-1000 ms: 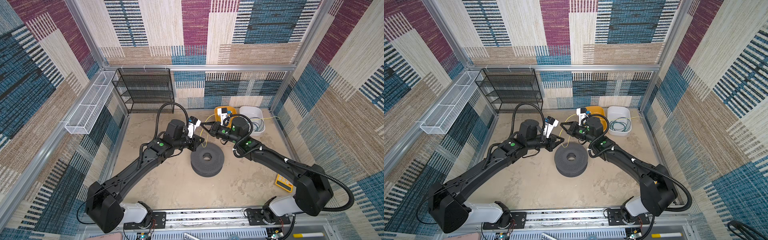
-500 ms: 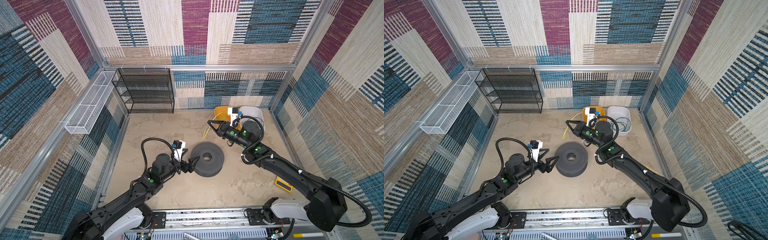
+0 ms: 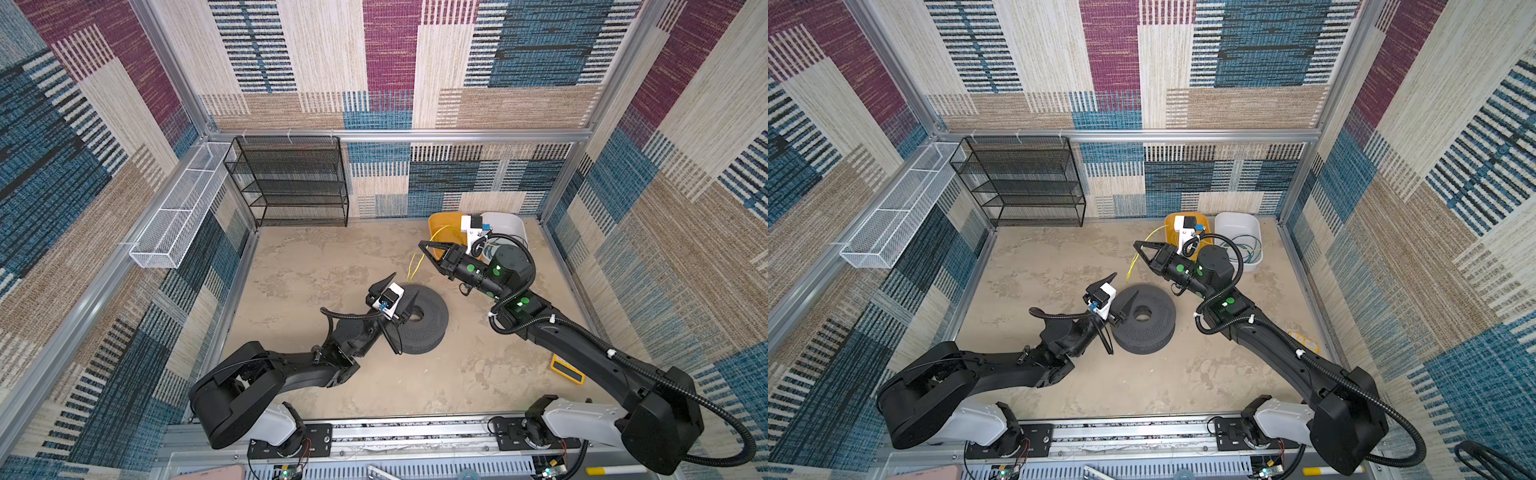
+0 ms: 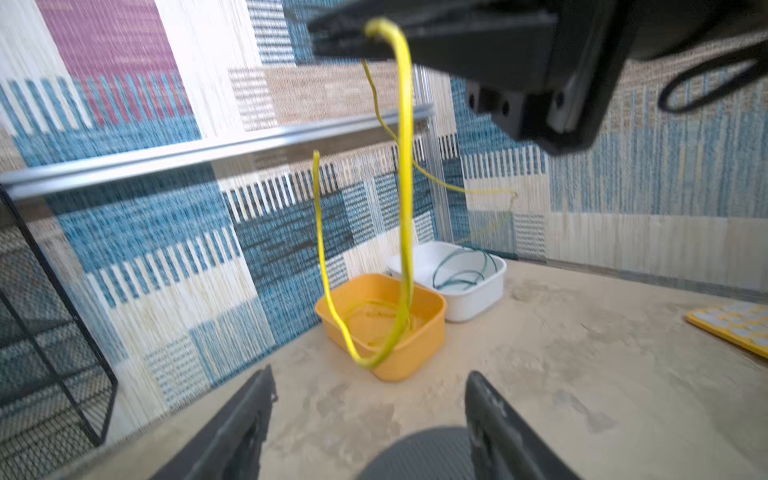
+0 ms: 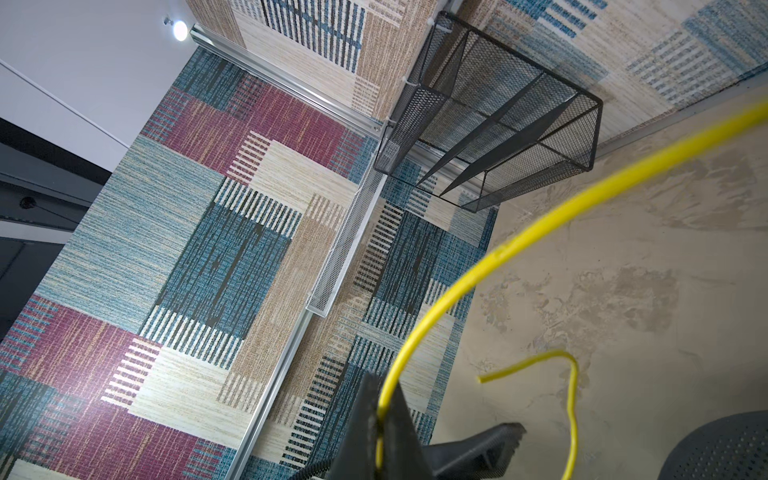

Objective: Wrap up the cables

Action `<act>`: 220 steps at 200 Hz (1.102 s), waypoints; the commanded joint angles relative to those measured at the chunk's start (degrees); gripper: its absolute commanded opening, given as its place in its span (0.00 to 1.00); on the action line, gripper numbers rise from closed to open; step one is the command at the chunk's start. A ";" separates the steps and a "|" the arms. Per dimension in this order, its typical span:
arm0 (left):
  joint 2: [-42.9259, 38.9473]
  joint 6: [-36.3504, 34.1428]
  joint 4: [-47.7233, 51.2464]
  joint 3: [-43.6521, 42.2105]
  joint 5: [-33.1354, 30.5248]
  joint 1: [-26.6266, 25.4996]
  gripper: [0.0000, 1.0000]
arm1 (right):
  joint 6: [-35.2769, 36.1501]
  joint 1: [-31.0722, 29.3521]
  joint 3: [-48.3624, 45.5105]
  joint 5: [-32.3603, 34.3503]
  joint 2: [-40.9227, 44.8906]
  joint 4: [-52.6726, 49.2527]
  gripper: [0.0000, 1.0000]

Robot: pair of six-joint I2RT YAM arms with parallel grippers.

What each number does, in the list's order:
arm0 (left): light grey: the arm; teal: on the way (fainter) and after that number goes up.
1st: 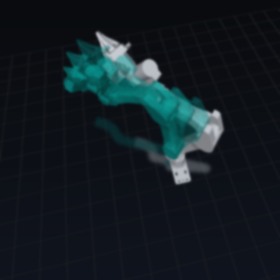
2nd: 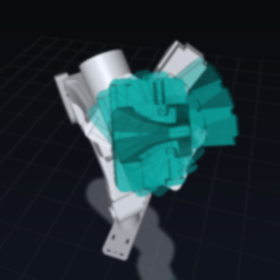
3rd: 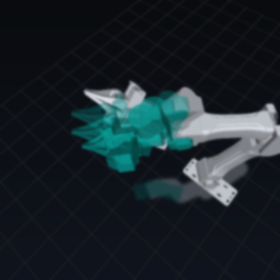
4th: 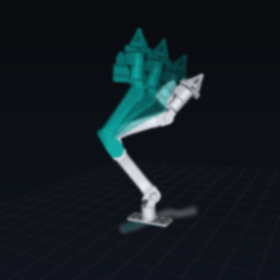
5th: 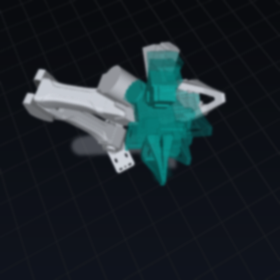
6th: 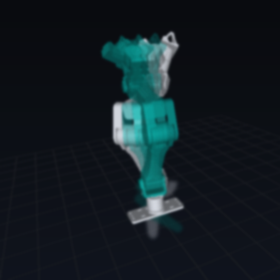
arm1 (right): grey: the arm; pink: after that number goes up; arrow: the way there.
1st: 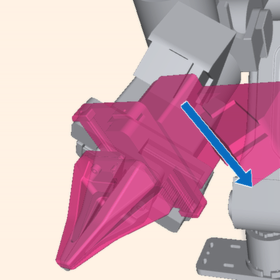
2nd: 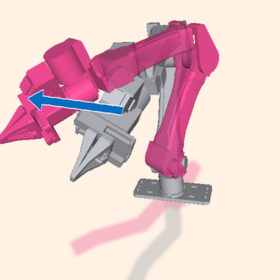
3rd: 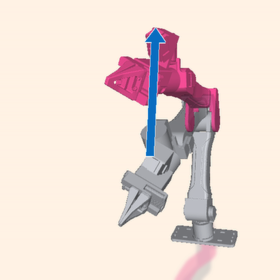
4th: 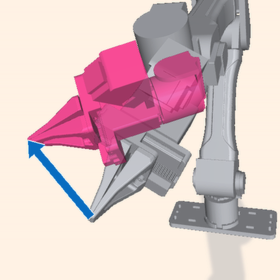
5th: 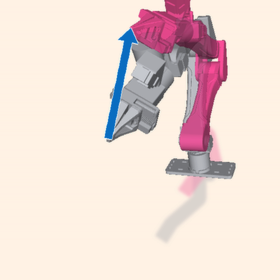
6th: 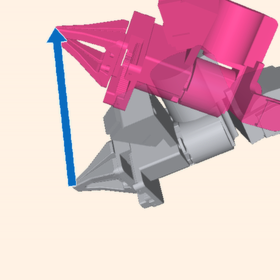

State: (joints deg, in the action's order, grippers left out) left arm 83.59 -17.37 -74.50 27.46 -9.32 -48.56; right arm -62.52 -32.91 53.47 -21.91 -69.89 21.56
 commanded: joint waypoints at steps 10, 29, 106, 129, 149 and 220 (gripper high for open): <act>2.80 -6.50 -6.27 3.77 -0.43 -0.20 0.68 | -0.45 -0.05 -0.47 -0.68 1.15 1.55 0.00; 4.65 -6.38 -6.27 4.77 -0.15 -0.16 0.58 | -0.47 -0.05 -0.52 -0.68 1.76 1.42 0.00; 3.44 -4.60 -6.28 3.19 -0.89 -0.30 0.27 | -0.72 -0.05 -1.55 -0.83 2.91 0.75 0.00; 2.98 -5.40 -6.27 2.99 -1.46 -0.40 0.22 | -1.35 -0.06 -2.48 -0.94 3.09 1.64 0.00; 3.15 -6.09 -6.27 2.73 -1.84 -0.40 0.04 | -1.50 -0.05 -2.67 -0.56 3.33 1.70 0.00; -8.66 3.18 5.20 -4.24 -5.67 -0.74 0.00 | 9.55 1.10 6.85 6.17 0.35 -7.77 0.00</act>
State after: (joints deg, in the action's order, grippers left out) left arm 80.73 -20.60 -78.76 24.56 -11.57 -49.30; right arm -58.59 -32.69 57.08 -20.97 -67.99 12.93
